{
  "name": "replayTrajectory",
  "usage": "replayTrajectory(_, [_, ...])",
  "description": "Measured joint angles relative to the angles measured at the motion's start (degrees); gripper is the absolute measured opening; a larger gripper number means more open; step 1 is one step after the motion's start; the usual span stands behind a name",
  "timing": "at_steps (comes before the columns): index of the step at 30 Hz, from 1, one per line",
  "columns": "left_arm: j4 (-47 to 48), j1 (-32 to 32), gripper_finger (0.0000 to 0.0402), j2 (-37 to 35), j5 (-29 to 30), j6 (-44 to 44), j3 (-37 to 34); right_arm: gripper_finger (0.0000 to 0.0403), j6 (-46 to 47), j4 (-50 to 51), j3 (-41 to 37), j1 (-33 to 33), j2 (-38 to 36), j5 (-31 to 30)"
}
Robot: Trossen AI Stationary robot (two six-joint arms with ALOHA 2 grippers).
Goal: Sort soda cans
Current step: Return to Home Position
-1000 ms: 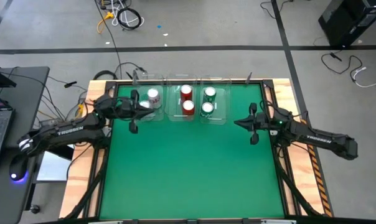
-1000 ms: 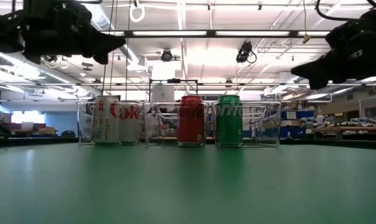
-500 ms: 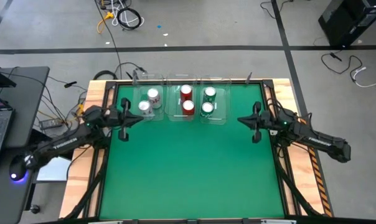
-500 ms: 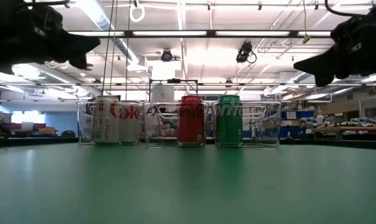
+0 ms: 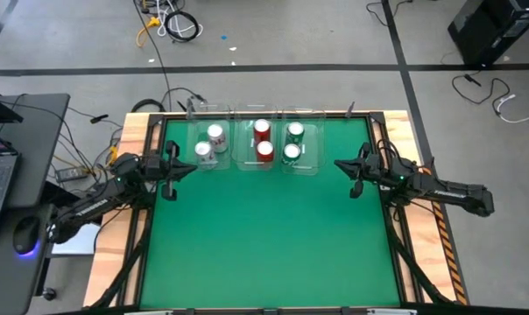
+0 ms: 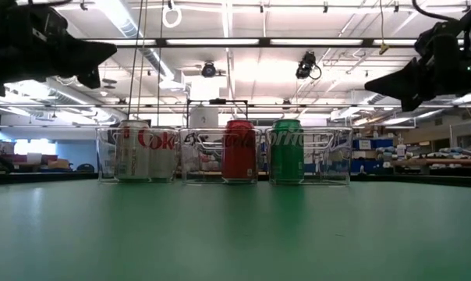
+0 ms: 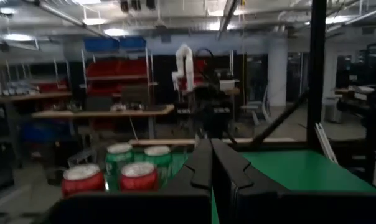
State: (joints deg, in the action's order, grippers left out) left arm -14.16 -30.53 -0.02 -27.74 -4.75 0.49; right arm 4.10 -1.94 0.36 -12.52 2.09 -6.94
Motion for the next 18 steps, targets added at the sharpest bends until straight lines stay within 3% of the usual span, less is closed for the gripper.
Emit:
replayTrajectory(6, [-2.18, 2.87, 0.0, 0.0, 8.1, -0.58, 0.0, 0.0, -2.65, -0.88, 0.0, 3.44, 0.02, -5.24])
replayTrajectory(18, [0.26, 7.62, 0.0, 1.27, 18.95, 0.29, -0.02, 0.0, -3.22, -0.96, 0.0, 3.37, 3.25, -5.56])
